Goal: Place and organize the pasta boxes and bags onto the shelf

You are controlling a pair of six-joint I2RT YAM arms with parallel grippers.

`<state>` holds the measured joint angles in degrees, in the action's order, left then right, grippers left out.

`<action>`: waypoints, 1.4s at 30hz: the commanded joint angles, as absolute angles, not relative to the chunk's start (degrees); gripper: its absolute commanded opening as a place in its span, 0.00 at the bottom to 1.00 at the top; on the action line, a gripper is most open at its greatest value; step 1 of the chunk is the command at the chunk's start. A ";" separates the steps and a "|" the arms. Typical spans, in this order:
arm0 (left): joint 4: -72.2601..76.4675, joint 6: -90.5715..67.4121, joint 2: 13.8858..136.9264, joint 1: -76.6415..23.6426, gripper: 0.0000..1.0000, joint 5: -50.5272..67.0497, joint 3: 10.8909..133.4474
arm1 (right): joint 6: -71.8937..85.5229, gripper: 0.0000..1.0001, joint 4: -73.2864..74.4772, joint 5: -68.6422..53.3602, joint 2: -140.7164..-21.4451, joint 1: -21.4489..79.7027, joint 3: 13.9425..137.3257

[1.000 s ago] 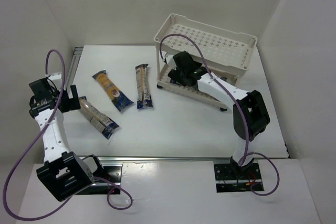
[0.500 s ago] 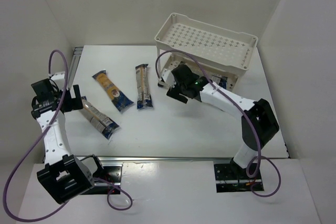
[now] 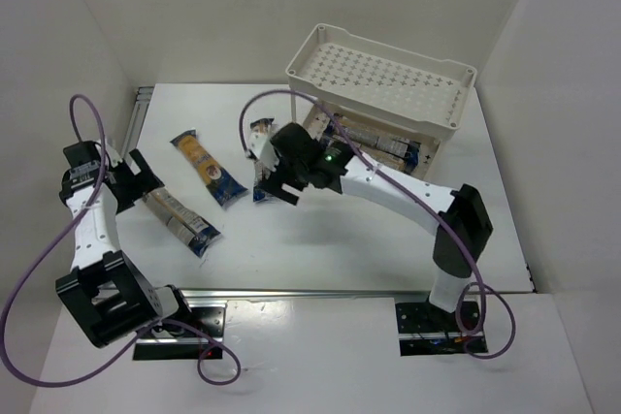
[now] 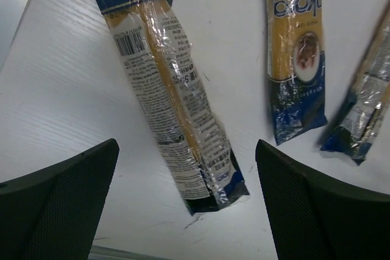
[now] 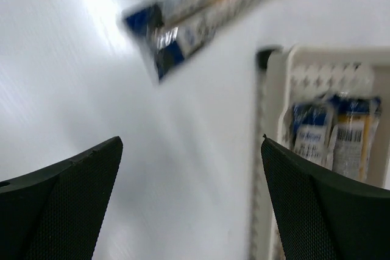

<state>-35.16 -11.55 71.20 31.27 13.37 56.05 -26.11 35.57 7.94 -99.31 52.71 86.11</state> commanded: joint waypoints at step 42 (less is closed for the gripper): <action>-29.36 -27.69 65.92 35.60 1.00 19.78 45.88 | 4.93 0.49 32.08 13.01 -152.06 49.57 132.11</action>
